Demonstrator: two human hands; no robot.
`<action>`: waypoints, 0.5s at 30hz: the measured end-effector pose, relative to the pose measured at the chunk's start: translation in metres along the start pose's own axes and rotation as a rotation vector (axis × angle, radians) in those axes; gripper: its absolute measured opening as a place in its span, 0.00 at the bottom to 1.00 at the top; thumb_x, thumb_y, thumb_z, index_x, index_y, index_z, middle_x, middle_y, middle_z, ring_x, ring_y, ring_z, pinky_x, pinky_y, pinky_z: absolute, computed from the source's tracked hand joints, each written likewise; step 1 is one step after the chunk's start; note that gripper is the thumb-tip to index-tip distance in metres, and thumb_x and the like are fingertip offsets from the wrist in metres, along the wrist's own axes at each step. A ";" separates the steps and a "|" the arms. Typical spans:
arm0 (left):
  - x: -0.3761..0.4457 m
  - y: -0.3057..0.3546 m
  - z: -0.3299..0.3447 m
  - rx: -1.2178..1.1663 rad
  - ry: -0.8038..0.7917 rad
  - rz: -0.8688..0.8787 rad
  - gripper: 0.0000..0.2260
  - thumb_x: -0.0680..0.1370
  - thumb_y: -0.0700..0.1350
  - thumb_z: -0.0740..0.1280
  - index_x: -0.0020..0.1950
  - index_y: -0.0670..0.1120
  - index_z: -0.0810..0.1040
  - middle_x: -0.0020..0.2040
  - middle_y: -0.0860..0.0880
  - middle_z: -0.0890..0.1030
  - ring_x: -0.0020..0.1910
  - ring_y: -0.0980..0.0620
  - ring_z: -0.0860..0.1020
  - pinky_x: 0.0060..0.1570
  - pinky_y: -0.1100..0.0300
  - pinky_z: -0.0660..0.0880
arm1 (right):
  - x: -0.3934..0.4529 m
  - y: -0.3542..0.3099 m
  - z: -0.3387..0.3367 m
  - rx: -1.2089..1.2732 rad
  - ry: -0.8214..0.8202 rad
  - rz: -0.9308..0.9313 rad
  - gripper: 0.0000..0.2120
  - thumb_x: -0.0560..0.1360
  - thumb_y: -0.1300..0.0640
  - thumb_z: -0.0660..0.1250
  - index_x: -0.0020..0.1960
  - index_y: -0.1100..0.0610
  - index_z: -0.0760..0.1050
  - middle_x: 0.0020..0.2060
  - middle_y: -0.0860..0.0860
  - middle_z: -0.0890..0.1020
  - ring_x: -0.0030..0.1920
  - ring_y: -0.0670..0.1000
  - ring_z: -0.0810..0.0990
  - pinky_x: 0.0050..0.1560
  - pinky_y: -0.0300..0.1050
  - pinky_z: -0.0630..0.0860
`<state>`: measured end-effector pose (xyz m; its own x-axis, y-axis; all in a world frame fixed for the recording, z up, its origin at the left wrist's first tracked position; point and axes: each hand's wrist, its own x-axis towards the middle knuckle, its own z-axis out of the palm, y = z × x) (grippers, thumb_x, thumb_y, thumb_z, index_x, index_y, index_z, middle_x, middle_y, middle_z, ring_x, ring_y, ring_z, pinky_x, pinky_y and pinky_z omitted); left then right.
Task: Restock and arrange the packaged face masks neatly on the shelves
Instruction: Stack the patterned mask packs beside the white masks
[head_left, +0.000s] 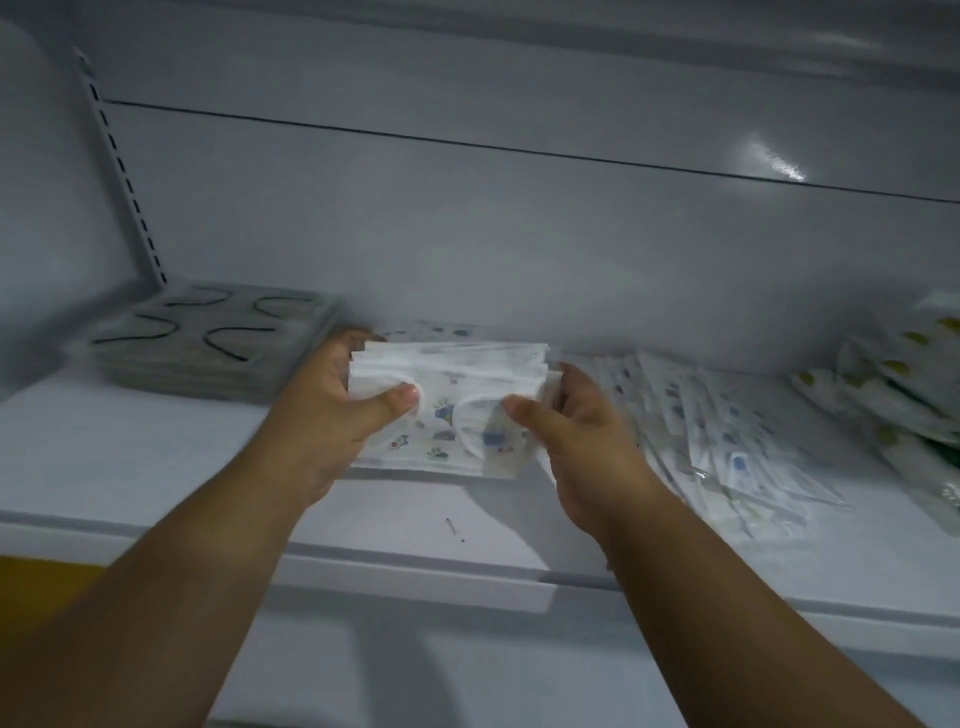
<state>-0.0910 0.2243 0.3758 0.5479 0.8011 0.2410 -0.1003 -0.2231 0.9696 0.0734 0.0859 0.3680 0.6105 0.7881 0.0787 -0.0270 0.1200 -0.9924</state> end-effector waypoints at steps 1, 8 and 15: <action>-0.001 -0.003 -0.006 0.015 -0.020 -0.014 0.14 0.75 0.35 0.73 0.52 0.52 0.77 0.45 0.59 0.86 0.46 0.59 0.84 0.51 0.60 0.79 | -0.003 0.004 0.009 -0.061 0.028 -0.003 0.11 0.77 0.64 0.69 0.58 0.54 0.77 0.50 0.50 0.86 0.52 0.51 0.85 0.57 0.51 0.80; -0.007 -0.021 -0.048 0.054 -0.160 -0.148 0.15 0.78 0.35 0.69 0.57 0.52 0.74 0.56 0.53 0.81 0.56 0.56 0.80 0.55 0.60 0.77 | -0.024 0.018 0.025 -0.242 0.148 -0.032 0.13 0.78 0.62 0.67 0.58 0.47 0.75 0.51 0.48 0.85 0.52 0.51 0.84 0.54 0.54 0.81; -0.011 -0.031 -0.046 0.022 -0.229 -0.188 0.12 0.81 0.36 0.64 0.61 0.51 0.72 0.57 0.52 0.81 0.56 0.55 0.80 0.55 0.62 0.75 | -0.034 0.020 0.040 -0.333 0.202 -0.030 0.10 0.79 0.61 0.62 0.55 0.49 0.75 0.45 0.46 0.83 0.43 0.43 0.82 0.38 0.36 0.75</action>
<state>-0.1320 0.2478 0.3452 0.7285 0.6840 0.0388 0.0374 -0.0963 0.9947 0.0206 0.0852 0.3495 0.7519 0.6481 0.1209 0.2316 -0.0879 -0.9688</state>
